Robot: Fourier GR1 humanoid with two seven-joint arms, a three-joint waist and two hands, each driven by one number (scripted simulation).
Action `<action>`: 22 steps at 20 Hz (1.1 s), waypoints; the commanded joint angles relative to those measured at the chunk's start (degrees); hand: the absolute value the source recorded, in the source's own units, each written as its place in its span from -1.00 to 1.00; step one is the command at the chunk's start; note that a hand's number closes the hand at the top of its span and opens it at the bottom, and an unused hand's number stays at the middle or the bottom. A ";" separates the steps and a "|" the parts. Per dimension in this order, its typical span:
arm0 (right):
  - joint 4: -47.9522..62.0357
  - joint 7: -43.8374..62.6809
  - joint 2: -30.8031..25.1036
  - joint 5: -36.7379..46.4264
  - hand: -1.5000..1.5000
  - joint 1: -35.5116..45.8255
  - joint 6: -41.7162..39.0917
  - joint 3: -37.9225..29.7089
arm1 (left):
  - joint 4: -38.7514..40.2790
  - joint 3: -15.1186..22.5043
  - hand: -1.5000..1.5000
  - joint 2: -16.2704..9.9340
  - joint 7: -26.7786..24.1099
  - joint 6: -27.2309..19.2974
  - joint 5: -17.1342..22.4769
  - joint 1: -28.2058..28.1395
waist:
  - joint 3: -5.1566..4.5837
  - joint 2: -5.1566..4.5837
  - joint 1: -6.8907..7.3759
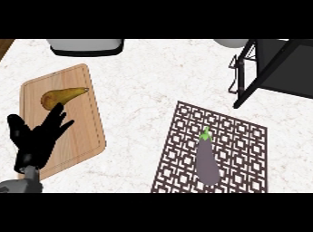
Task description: Pick the croissant from the placemat and place it in the tiered shelf
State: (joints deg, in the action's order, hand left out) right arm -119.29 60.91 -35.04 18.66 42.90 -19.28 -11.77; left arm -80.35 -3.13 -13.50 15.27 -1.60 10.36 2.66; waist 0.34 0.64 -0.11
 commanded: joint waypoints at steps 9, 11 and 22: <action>28.24 -6.25 -10.30 -2.31 1.00 13.80 -5.25 -3.19 | 0.15 3.67 0.00 3.35 3.67 -2.41 -3.09 0.76 | -0.38 -0.79 0.89; 34.59 -11.38 -12.81 -3.99 1.00 15.30 -7.27 -4.96 | 0.40 2.51 0.00 2.19 1.50 -0.35 -2.22 -1.44 | -0.39 -0.84 1.16; 46.65 -25.68 -13.29 3.67 1.00 14.16 -3.44 -1.69 | 3.42 -1.12 0.00 0.27 1.64 2.97 0.39 -0.77 | -0.38 -0.87 0.89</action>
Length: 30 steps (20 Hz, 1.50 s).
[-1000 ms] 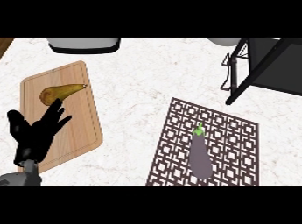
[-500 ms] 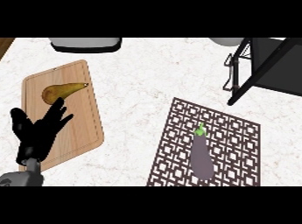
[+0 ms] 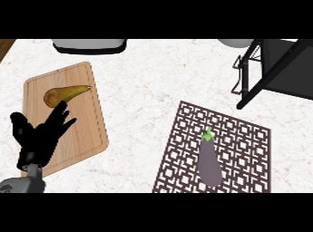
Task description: Pick the croissant from the placemat and place it in the tiered shelf
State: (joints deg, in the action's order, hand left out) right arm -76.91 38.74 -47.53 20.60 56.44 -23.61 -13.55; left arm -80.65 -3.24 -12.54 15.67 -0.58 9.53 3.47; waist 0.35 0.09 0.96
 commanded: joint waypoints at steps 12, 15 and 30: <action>20.85 -19.52 0.58 8.04 1.00 4.25 9.90 0.92 | 4.46 1.62 0.00 3.09 0.66 -1.44 -2.67 1.33 | -0.37 -0.44 -0.21; 22.73 -19.94 2.13 8.59 1.00 6.68 9.39 2.28 | 5.01 -0.37 0.00 0.84 2.52 -0.21 -1.63 2.61 | -0.39 -0.45 -0.15; 25.01 -16.11 5.46 5.46 -1.00 7.05 18.56 -5.89 | 1.54 -0.10 0.00 1.37 1.05 1.06 -2.04 -3.04 | -0.37 -0.04 -0.63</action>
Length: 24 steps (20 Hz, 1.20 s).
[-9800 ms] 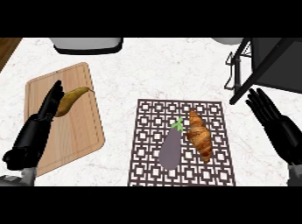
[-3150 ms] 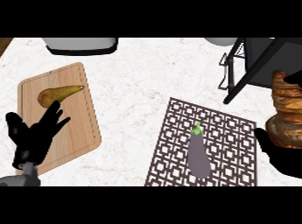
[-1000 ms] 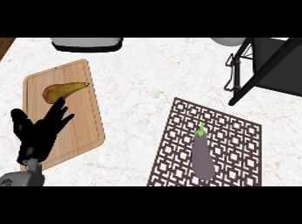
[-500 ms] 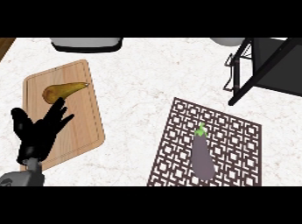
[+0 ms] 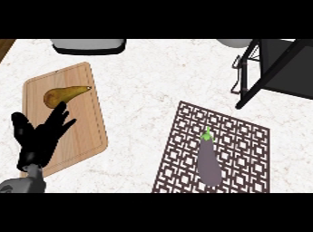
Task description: Pick the croissant from the placemat and place it in the tiered shelf
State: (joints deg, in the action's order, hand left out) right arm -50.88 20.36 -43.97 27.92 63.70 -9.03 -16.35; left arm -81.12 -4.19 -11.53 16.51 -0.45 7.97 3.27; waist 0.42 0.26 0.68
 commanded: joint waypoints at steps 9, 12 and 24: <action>2.50 1.65 1.84 -12.00 -1.00 3.53 6.34 -13.59 | 1.43 1.44 0.00 2.06 1.99 -1.92 -1.95 -0.72 | -0.40 -0.30 -0.58; 4.59 1.91 -0.35 -11.95 -1.00 4.64 9.84 -15.52 | 1.61 1.73 0.00 2.81 -0.30 -0.51 -1.40 -3.48 | -0.43 -0.40 -0.09; 9.50 3.06 -17.24 -12.71 -1.00 1.08 15.21 -24.73 | 1.23 0.02 0.00 0.58 2.12 0.55 -0.74 -0.94 | -0.37 -0.43 -0.82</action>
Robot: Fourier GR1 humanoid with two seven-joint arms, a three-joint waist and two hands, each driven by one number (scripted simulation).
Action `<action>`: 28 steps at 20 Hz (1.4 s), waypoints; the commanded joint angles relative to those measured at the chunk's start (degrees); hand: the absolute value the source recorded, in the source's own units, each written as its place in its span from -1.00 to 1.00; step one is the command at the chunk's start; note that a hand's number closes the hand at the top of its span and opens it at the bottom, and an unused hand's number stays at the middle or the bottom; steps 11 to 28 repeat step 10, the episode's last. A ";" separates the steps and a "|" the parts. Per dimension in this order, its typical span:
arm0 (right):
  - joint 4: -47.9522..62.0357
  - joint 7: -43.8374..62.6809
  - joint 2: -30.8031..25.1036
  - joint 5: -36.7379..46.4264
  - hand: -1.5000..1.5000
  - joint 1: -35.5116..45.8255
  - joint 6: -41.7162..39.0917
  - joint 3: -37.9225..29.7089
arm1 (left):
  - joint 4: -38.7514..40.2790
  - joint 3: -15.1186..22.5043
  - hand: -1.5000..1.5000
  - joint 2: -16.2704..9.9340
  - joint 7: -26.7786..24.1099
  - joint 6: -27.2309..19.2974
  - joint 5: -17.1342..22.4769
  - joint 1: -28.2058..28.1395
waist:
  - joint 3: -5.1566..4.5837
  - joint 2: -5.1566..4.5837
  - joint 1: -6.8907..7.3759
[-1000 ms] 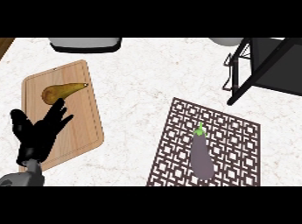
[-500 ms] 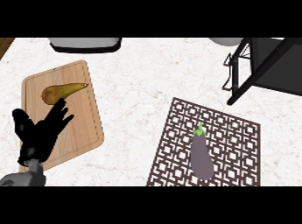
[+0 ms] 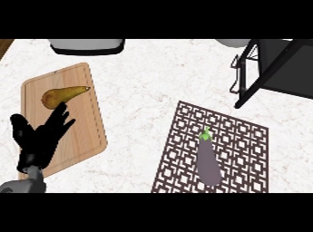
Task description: Pick the croissant from the placemat and place it in the tiered shelf
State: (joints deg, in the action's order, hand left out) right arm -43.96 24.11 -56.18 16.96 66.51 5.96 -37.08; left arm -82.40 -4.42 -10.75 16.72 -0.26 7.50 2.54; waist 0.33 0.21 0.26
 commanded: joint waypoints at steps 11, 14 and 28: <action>11.77 -6.09 -17.06 -10.29 -1.00 -9.51 -13.42 -11.70 | 3.84 -0.48 0.00 0.35 2.68 0.07 0.03 2.49 | -0.27 -0.40 -0.33; 11.77 -6.09 -17.06 -10.29 -1.00 -9.51 -13.42 -11.70 | 3.84 -0.48 0.00 0.35 2.68 0.07 0.03 2.49 | -0.27 -0.40 -0.33; 11.77 -6.09 -17.06 -10.29 -1.00 -9.51 -13.42 -11.70 | 3.84 -0.48 0.00 0.35 2.68 0.07 0.03 2.49 | -0.27 -0.40 -0.33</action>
